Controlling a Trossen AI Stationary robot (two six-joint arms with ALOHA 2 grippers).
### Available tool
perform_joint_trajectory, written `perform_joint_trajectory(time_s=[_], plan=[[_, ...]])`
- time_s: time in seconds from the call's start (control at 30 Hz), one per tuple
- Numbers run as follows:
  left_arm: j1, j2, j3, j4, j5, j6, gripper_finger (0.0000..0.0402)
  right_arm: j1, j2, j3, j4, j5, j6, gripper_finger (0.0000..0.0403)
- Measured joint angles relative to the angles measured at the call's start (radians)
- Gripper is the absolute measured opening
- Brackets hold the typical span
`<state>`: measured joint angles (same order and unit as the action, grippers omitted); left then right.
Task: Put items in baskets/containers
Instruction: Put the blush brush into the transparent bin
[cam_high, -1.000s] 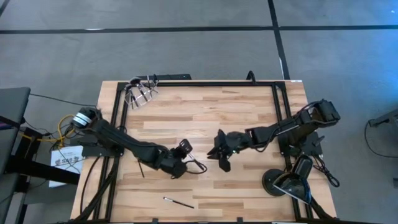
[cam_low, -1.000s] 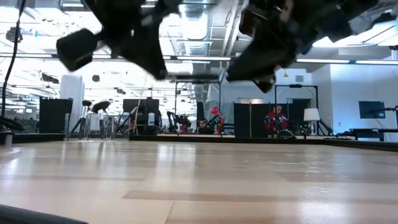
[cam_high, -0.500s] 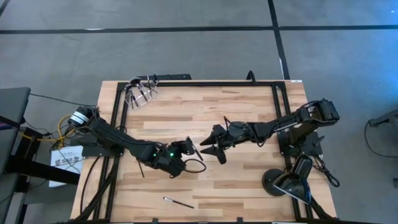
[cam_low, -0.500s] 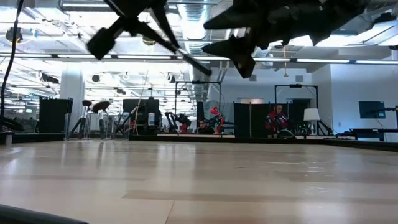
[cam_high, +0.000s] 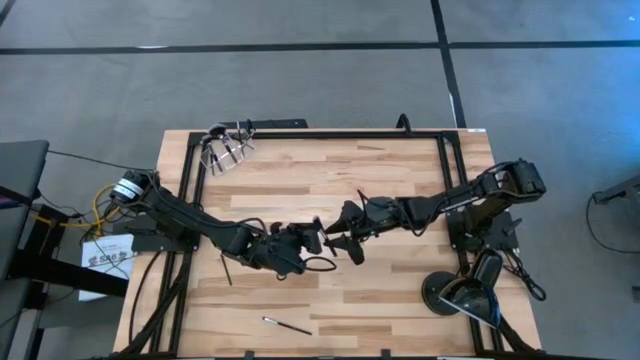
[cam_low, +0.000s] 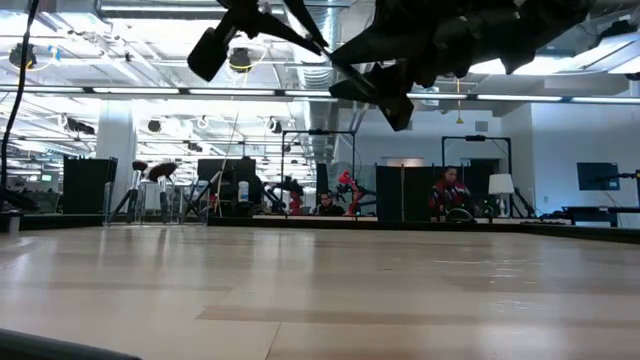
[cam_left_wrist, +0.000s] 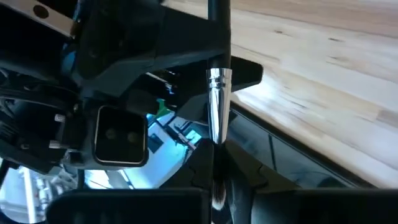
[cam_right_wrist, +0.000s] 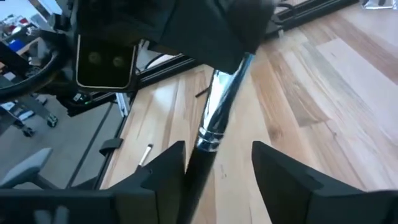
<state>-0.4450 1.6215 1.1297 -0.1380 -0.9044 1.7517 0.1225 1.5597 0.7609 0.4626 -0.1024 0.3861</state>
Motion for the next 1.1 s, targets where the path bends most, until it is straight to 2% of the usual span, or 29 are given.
perform_joint_trajectory(time_s=[0.23,0.3,0.47,0.6,0.7,0.93,1.1], plan=[[0.001,0.001,0.0,0.027,0.007,0.02,0.0018,0.0,0.0,0.0,0.009,-0.003,-0.056,0.0139],[0.001,0.001,0.0,0.031,0.007,0.02,0.0019,0.001,0.0,0.0,0.017,-0.004,-0.078,0.0116],[-0.002,0.001,0.0,0.028,0.006,-0.014,0.0021,-0.001,0.0,-0.001,0.002,-0.01,-0.118,0.0031],[-0.001,0.001,0.0,0.029,0.012,-0.096,0.0032,-0.007,0.0,-0.002,0.001,-0.013,-0.127,0.0031],[0.001,0.001,0.0,0.032,0.008,-0.264,0.0049,-0.009,0.0,-0.002,-0.001,-0.013,-0.135,0.0031],[0.017,-0.033,0.002,0.04,-0.008,-0.957,0.0087,-0.017,-0.049,-0.002,-0.003,0.019,-0.215,0.0031],[0.045,-0.114,0.001,0.025,-0.005,-1.318,0.0108,-0.023,-0.124,0.001,-0.037,0.103,-0.3,0.0031]])
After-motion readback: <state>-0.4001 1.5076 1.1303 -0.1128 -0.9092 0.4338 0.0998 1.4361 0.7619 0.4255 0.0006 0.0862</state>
